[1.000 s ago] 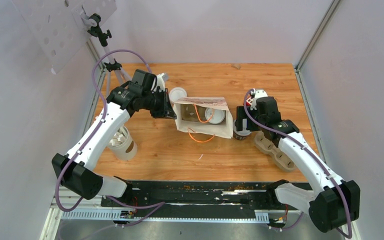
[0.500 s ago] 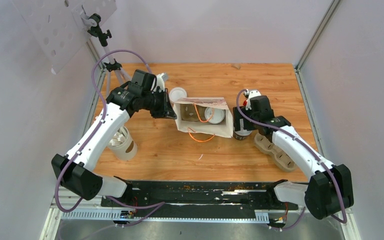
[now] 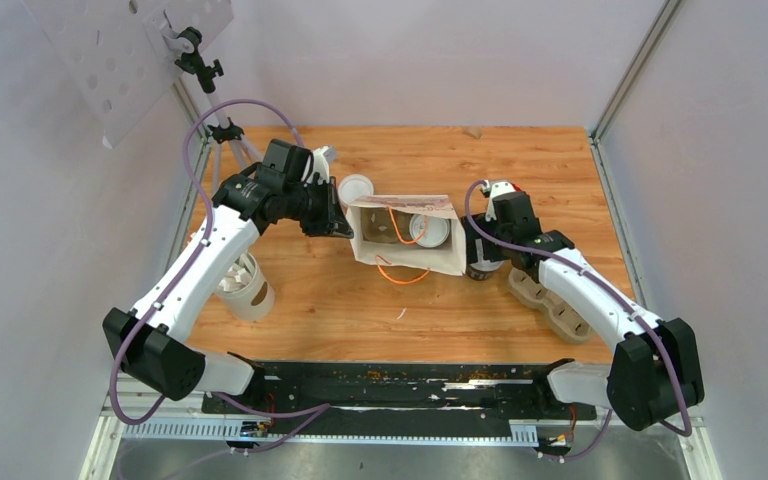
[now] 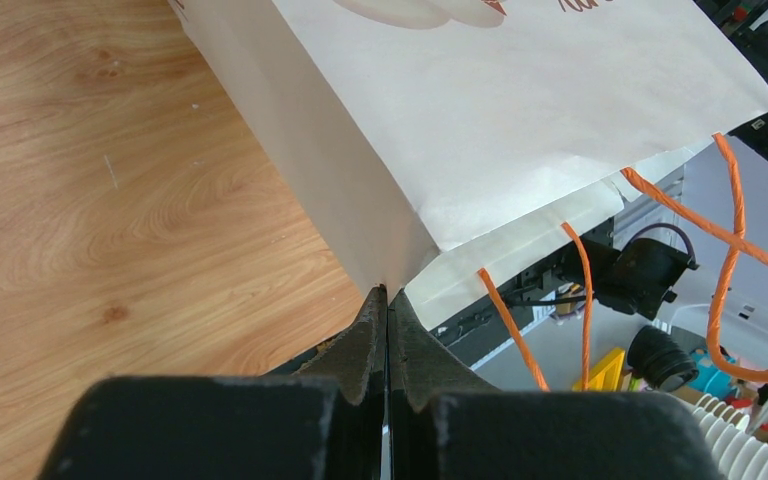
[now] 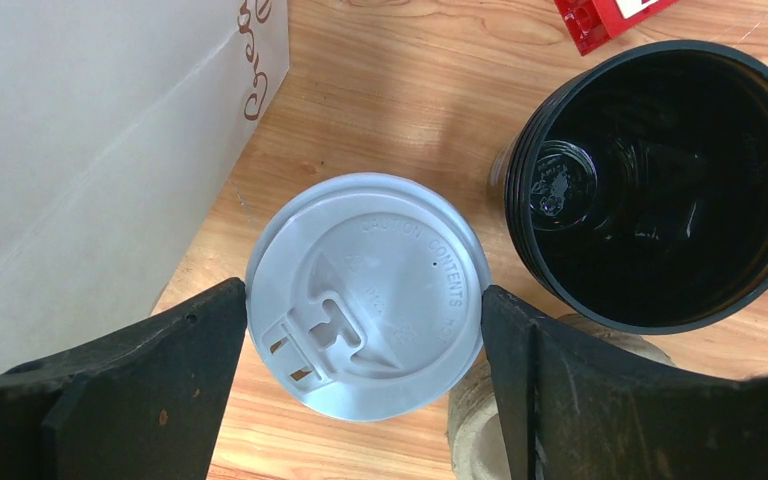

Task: Pack the takeout coffee

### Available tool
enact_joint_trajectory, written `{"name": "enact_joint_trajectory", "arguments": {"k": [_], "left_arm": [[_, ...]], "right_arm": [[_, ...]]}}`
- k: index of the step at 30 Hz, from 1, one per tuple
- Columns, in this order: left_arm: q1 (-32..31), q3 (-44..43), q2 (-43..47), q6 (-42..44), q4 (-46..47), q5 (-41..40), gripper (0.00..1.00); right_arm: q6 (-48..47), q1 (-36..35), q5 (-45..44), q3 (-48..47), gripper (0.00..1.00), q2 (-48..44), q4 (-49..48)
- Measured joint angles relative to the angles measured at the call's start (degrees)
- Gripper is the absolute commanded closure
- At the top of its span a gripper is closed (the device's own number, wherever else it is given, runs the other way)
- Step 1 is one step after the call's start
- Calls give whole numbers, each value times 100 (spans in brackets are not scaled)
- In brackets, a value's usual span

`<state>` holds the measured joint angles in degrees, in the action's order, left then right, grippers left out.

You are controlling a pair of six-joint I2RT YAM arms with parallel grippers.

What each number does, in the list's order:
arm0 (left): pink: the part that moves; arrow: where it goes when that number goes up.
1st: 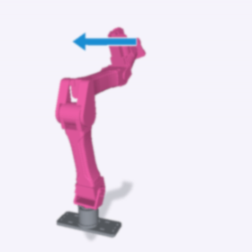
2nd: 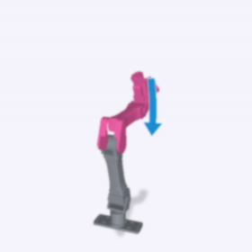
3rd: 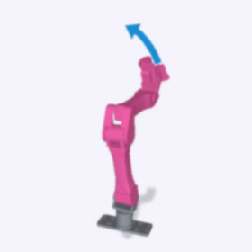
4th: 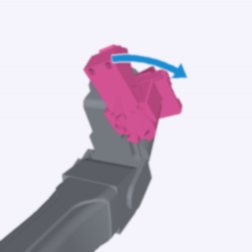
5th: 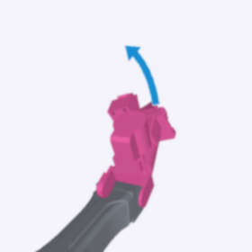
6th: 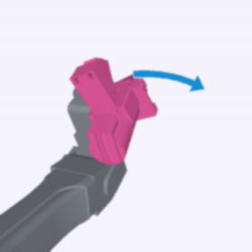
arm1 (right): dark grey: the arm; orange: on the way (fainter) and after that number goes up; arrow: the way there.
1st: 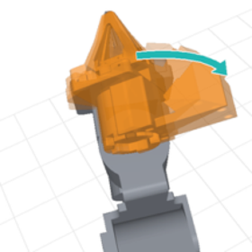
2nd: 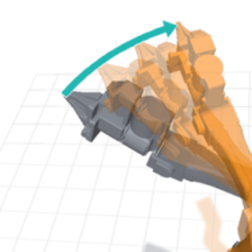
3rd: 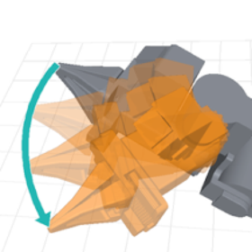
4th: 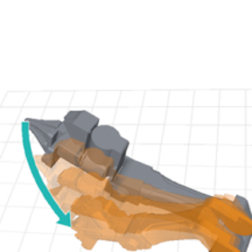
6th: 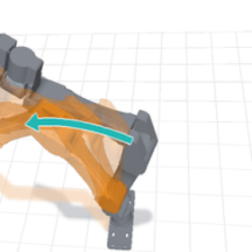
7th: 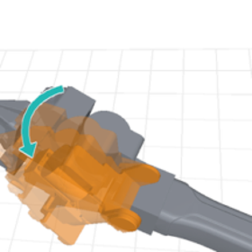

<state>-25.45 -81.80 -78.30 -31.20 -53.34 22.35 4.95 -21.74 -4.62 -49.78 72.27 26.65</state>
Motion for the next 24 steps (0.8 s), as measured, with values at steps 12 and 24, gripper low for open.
{"name": "enact_joint_trajectory", "arguments": {"k": [12,24], "left_arm": [[0,0,0,0,0,-2,100],[0,0,0,0,0,-28,100]], "right_arm": [[-74,-162,-188,-2,17,9,7],[-109,-299,-387,-22,23,0,68]]}}
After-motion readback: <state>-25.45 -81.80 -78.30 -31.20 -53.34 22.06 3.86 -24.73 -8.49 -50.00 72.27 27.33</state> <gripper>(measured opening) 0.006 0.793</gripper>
